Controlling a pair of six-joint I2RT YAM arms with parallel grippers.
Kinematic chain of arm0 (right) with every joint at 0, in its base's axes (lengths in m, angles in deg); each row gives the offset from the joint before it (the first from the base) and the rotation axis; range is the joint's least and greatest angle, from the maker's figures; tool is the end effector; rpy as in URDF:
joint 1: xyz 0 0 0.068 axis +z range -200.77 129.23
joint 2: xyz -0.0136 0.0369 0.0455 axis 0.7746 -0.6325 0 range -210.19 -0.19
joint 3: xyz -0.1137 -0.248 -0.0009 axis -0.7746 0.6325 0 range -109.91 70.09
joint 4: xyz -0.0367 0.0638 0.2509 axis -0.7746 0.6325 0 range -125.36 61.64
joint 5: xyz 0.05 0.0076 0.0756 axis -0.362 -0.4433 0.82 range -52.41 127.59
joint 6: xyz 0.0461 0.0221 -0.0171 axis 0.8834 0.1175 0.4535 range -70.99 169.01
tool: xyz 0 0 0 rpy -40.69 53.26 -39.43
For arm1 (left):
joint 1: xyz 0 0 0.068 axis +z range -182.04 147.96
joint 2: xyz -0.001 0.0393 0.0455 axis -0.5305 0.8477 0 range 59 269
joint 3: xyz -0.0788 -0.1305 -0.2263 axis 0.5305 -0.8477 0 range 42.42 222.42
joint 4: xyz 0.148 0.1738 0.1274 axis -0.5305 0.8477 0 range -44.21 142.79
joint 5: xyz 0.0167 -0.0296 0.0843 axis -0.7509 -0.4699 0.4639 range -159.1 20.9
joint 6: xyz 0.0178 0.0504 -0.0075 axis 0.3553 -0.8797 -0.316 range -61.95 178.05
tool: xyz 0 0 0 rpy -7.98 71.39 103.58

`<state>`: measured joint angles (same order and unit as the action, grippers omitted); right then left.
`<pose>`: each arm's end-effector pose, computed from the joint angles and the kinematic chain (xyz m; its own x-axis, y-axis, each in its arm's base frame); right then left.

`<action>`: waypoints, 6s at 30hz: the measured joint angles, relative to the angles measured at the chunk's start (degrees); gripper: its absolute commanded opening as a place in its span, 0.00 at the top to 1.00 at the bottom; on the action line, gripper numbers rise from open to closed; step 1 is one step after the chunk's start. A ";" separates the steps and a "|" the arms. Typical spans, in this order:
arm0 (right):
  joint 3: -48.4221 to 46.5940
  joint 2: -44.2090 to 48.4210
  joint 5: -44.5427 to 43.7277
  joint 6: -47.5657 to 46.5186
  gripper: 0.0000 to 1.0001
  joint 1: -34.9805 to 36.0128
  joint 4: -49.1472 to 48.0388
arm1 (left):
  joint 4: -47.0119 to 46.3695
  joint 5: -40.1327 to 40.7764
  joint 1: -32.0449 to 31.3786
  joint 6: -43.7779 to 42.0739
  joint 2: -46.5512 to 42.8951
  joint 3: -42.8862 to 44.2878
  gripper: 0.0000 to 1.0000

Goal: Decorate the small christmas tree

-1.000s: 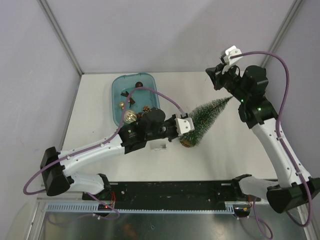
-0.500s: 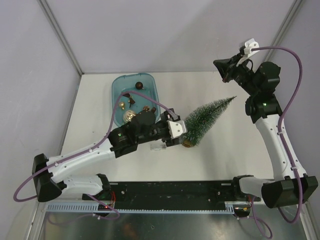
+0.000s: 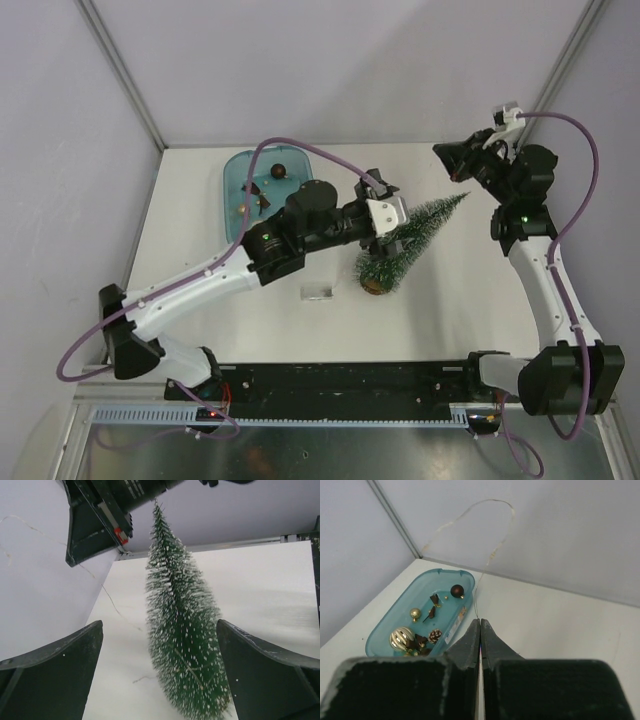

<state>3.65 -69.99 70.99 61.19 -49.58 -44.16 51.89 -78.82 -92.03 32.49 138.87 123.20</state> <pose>0.2797 0.0253 0.4166 -0.0267 0.1757 -0.9841 -0.5725 0.8043 0.1591 0.1578 -0.2856 0.4274 0.3636 0.2206 -0.9050 0.8654 0.2795 0.4159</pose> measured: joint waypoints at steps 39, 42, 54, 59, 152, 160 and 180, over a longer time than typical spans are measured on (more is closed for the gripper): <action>34.69 50.82 -23.63 19.50 1.00 2.34 -0.44 | -11.63 5.22 -2.47 -0.11 9.46 -0.52 0.47; 34.69 52.48 -21.77 18.47 1.00 3.37 0.11 | -11.65 5.31 -2.47 -0.11 9.44 -1.03 0.47; 34.18 48.43 -16.52 9.55 0.93 15.54 -1.68 | -11.80 5.29 -2.51 -0.31 8.59 -2.08 0.45; 29.35 43.10 -18.23 2.62 0.82 23.63 -0.50 | -12.02 5.14 -2.69 -0.57 7.87 -3.21 0.44; -5.68 -5.81 16.96 18.75 0.23 -3.78 -13.07 | -14.88 -1.33 -2.58 -9.62 2.34 -11.21 1.00; -5.68 -8.00 18.34 19.56 0.18 -2.45 -13.53 | -14.29 -3.21 -2.93 -11.47 0.98 -11.45 1.00; -5.68 -12.39 16.87 17.75 0.01 -0.70 -11.87 | -13.20 -4.07 -4.74 -14.14 -0.39 -11.67 1.00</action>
<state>-2.03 -82.38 87.87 78.94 -50.27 -56.03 38.69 -82.88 -96.77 18.35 138.48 111.52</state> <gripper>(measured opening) 0.976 0.006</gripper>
